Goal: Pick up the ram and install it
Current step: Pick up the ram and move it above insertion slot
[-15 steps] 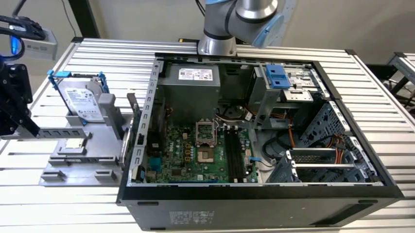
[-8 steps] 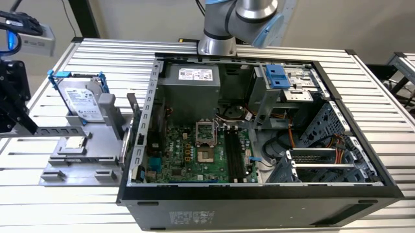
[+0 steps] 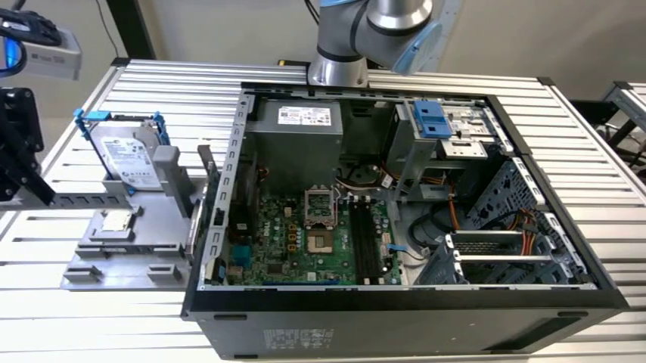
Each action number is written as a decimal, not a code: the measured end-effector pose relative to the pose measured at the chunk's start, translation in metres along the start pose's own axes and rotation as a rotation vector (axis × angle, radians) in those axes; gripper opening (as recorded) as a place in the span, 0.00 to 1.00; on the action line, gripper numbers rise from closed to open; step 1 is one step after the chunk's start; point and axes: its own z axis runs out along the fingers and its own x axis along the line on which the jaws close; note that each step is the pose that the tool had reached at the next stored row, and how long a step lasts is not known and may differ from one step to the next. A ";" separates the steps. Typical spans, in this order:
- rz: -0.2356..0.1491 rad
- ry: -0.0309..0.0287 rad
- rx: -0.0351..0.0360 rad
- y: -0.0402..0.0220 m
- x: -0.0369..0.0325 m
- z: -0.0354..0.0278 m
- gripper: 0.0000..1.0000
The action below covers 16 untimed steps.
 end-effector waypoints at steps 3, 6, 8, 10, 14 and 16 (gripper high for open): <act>0.000 0.0000 0.0000 0.0000 -0.0001 -0.0018 0.00; 0.000 0.0001 0.0000 0.0000 -0.0002 -0.0039 0.00; 0.000 0.0001 0.0000 0.0000 -0.0002 -0.0052 0.00; 0.000 0.0000 0.0000 0.0000 -0.0003 -0.0062 0.00; 0.000 0.0001 0.0000 -0.0001 -0.0004 -0.0086 0.00; 0.000 0.0001 -0.0001 0.0000 -0.0005 -0.0099 0.00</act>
